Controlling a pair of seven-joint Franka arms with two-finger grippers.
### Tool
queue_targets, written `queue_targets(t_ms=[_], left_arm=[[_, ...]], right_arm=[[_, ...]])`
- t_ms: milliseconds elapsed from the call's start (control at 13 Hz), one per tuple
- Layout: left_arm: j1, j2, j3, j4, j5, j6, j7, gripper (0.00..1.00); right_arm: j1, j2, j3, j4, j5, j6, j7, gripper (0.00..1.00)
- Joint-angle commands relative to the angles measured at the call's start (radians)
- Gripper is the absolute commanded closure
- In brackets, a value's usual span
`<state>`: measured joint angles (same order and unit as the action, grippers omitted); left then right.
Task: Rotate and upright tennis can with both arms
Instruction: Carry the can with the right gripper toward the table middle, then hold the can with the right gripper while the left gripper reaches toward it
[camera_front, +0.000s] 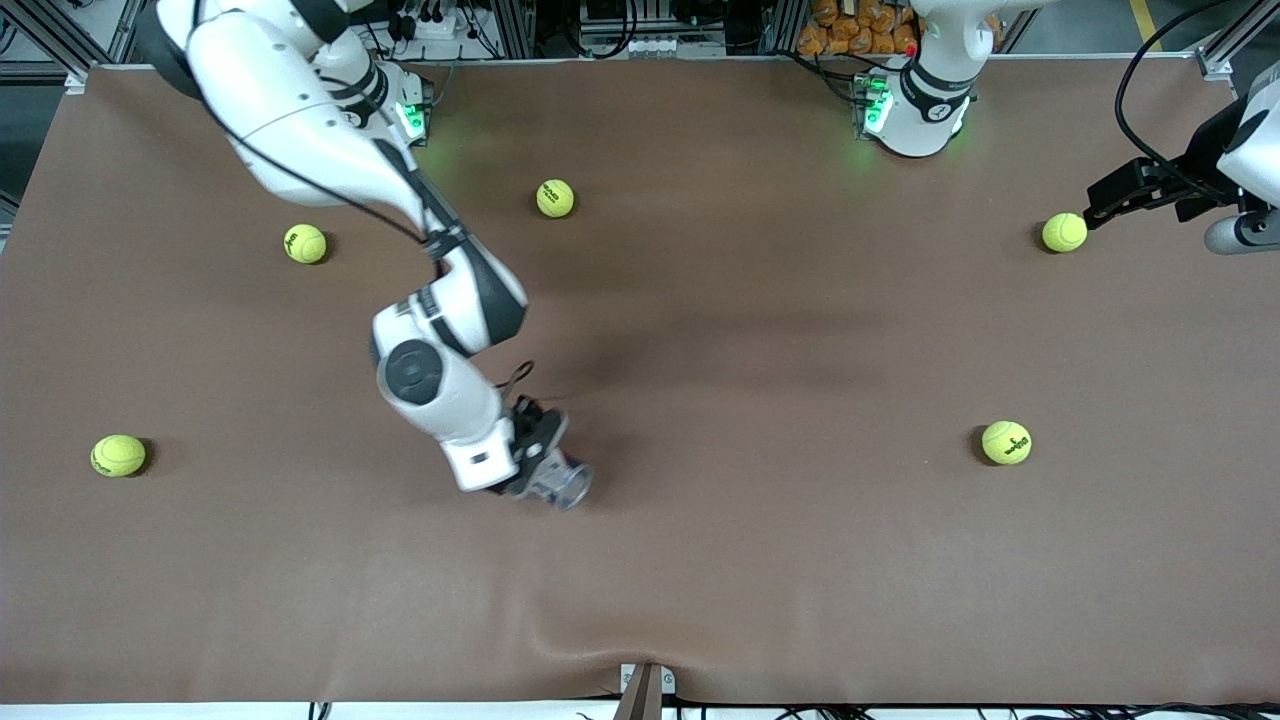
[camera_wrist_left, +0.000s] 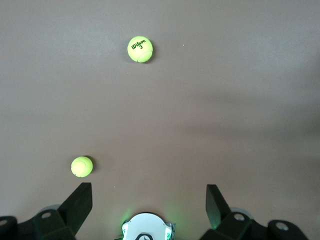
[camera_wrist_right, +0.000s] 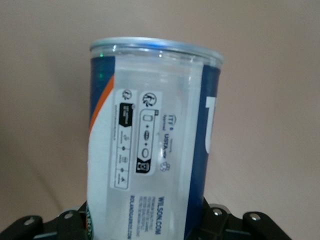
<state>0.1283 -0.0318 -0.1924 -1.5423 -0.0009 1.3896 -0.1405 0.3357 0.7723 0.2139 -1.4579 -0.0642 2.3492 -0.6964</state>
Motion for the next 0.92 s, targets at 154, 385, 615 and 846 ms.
queue_targets(t_ms=[154,385,615,846], left_arm=[[0.008,-0.007,-0.004,-0.012,-0.001,0.009,0.019,0.00],[0.008,-0.003,-0.004,-0.018,-0.001,0.009,0.007,0.00],[0.007,0.012,-0.004,-0.019,-0.002,0.009,0.005,0.00],[0.007,0.035,-0.005,-0.015,-0.011,0.009,0.007,0.00]], right_arm=[[0.153,0.005,-0.014,0.011,-0.078,-0.001,-0.100,0.30],[0.225,0.021,-0.016,0.017,-0.174,0.012,-0.083,0.30],[0.244,0.110,-0.028,0.060,-0.172,0.090,-0.081,0.26],[0.235,0.122,-0.028,0.059,-0.171,0.119,-0.080,0.12]])
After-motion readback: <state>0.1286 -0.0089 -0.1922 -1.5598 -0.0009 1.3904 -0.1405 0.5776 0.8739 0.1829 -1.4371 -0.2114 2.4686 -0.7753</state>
